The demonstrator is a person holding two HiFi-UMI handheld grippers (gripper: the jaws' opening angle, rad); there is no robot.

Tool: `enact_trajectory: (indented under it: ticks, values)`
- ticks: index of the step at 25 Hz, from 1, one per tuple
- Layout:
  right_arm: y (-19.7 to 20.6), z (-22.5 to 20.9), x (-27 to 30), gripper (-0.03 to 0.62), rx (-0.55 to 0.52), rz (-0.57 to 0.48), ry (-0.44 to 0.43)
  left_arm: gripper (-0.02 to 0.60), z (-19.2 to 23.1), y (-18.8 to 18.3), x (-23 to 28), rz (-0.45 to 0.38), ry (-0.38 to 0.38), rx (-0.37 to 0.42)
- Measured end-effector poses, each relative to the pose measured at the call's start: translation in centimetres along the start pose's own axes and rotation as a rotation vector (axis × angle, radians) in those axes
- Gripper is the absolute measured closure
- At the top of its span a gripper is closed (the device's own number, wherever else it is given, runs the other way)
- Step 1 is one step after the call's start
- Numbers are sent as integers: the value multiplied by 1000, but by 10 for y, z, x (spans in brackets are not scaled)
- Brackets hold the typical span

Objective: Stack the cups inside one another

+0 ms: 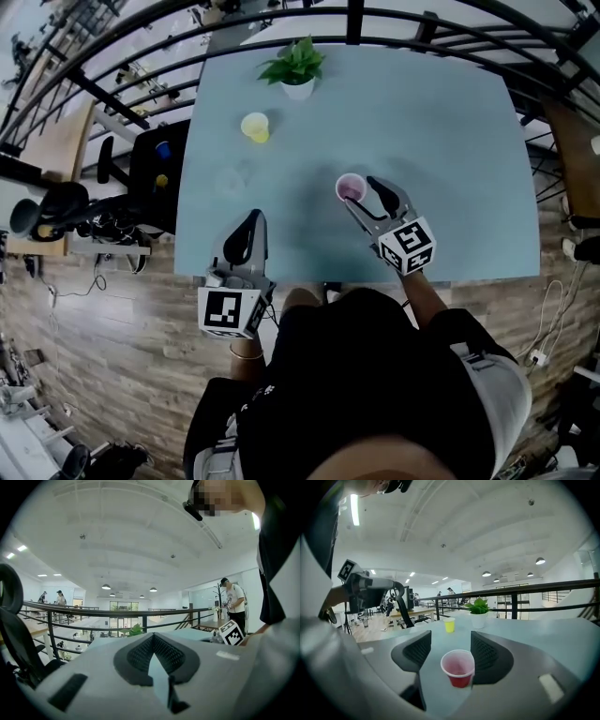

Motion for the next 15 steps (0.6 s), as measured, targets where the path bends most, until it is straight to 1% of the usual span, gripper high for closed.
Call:
enact_trajectory:
  ticks: [3,6,12,15]
  values:
    - [15,3,8,315,-8,45,-12,589,6,1,-3,-2,0,-22]
    - [23,2,14,255,-12,72,2,589,12,-1,-1,2,6,-25]
    - [40,-3,29,195,-18,141,49,589,28,-14,1,18,16,10]
    - [51,-6,35,164,-45,189,68,589,40,-20,0,18,4,21]
Point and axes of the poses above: the fingertips, and each gripper's own axes: x forward along the fingers, z to its left, y out of its underside, the point moved 1 cm from there along -x, backward along the fingers, and after that the axes turned 12 degrees about -x, right-handed, at the moved point
